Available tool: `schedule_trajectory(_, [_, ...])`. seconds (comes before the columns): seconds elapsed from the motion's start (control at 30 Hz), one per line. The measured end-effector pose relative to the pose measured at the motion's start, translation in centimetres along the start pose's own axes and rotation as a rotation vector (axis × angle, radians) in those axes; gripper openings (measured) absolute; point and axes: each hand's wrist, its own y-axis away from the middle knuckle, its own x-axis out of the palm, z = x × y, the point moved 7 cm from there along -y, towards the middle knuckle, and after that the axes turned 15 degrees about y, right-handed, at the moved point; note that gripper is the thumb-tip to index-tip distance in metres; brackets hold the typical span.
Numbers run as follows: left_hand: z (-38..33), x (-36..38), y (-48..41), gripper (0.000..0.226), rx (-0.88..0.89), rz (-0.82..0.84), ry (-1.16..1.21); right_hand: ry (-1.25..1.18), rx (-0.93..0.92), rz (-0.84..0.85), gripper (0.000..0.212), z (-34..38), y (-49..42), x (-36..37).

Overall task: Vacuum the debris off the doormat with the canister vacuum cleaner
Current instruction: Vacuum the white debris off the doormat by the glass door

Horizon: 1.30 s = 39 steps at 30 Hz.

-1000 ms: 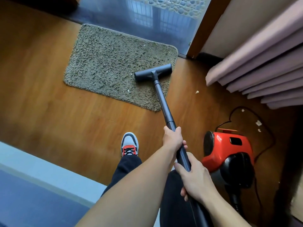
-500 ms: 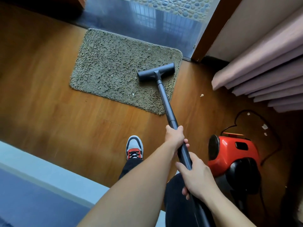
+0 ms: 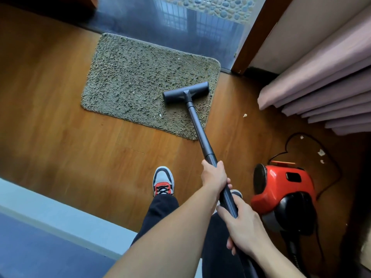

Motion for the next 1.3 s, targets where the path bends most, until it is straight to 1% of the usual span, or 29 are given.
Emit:
schedule_trajectory(0.1, [-2.8,0.5,-1.3,0.022,0.047,-0.01,-0.044,-0.003,-0.031,-0.016,0.016,1.9,-1.5,-0.8])
schedule_trajectory(0.23, [-4.9,1.0,-2.0,0.023,0.056,-0.005,-0.063,-0.013,-0.055,-0.015,0.017,3.4,-2.6,-1.4])
schedule_trajectory(0.33, [-4.1,1.1,-1.1,0.024,0.032,0.003,-0.064,-0.008,-0.041,-0.012,0.015,2.8,-1.7,-1.4])
schedule_trajectory(0.4, [-2.3,1.2,-0.1,0.026,-0.005,0.024,-0.06,0.006,-0.024,-0.002,0.017,1.4,-0.5,-1.3])
schedule_trajectory(0.47, [0.0,1.3,1.2,0.031,-0.049,0.043,-0.036,0.027,0.011,0.007,0.023,-0.6,0.6,-1.1])
schedule_trajectory(0.53, [2.1,1.2,2.6,0.035,-0.091,0.05,0.004,0.06,0.05,-0.001,0.035,-2.8,1.7,-0.8])
schedule_trajectory(0.63, [4.3,0.7,4.0,0.04,-0.097,0.064,0.023,0.129,0.067,-0.021,0.052,-4.9,2.9,-0.3])
schedule_trajectory(0.77, [4.8,-1.2,4.4,0.045,-0.095,0.04,0.08,0.176,0.041,-0.035,0.057,-4.5,3.3,0.6])
schedule_trajectory(0.93, [3.9,-5.2,3.6,0.056,-0.089,-0.04,0.122,0.279,-0.019,0.02,0.063,-1.6,3.0,2.5])
schedule_trajectory(1.0, [3.0,-6.5,3.3,0.049,-0.074,-0.053,0.138,0.297,-0.025,0.034,0.064,-0.4,2.4,3.4])
schedule_trajectory(1.1, [0.5,-7.8,2.3,0.031,-0.039,-0.063,0.176,0.325,-0.044,0.077,0.063,1.6,0.9,5.1])
schedule_trajectory(1.2, [-2.5,-8.8,0.8,0.024,-0.015,-0.061,0.195,0.318,-0.084,0.062,0.057,4.0,-0.9,5.8])
schedule_trajectory(1.3, [-4.9,-9.2,0.1,0.024,-0.006,-0.052,0.221,0.332,-0.138,0.026,0.048,6.0,-1.9,5.7])
